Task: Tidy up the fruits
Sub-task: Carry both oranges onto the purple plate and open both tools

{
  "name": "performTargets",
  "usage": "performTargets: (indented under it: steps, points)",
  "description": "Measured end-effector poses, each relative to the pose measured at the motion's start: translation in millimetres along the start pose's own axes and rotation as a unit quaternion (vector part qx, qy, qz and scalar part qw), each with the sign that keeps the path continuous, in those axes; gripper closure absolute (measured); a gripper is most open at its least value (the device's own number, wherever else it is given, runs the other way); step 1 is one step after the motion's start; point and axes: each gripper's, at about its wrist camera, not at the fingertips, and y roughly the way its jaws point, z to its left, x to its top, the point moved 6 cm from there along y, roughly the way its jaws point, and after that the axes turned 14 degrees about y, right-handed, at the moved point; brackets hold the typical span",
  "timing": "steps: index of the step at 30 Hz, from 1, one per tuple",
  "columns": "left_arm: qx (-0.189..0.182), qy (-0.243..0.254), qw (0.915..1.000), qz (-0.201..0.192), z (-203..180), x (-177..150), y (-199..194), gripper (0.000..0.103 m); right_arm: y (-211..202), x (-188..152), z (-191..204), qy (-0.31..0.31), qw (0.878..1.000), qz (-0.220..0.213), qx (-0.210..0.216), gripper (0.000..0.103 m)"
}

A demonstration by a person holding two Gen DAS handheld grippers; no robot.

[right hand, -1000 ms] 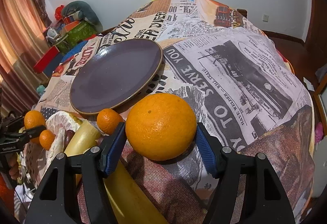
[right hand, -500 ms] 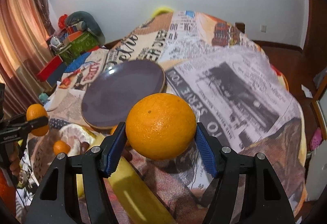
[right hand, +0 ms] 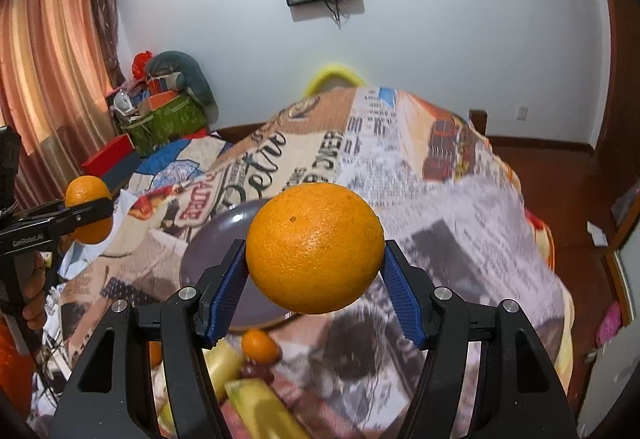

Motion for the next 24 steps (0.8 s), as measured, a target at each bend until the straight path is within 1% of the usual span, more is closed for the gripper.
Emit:
performTargets:
  steps: [6,12,17,24]
  points:
    - [-0.006,-0.011,0.9999,-0.008,2.1,17.1,20.9,0.034,13.2,16.7,7.1,-0.011,1.0,-0.01,0.008,0.04]
    - [-0.014,-0.02,0.9997,0.002,6.1,27.3,52.3,0.034,34.9,23.9,11.1,-0.017,1.0,0.004,0.016,0.04]
    - [-0.017,-0.019,0.9993,0.027,7.3,25.5,84.1,0.034,59.8,27.7,9.4,-0.024,0.999,0.022,0.018,0.04]
    - [-0.032,-0.009,0.9965,0.077,2.2,11.2,128.4,0.034,101.2,20.5,4.6,-0.033,0.997,0.069,0.017,0.04]
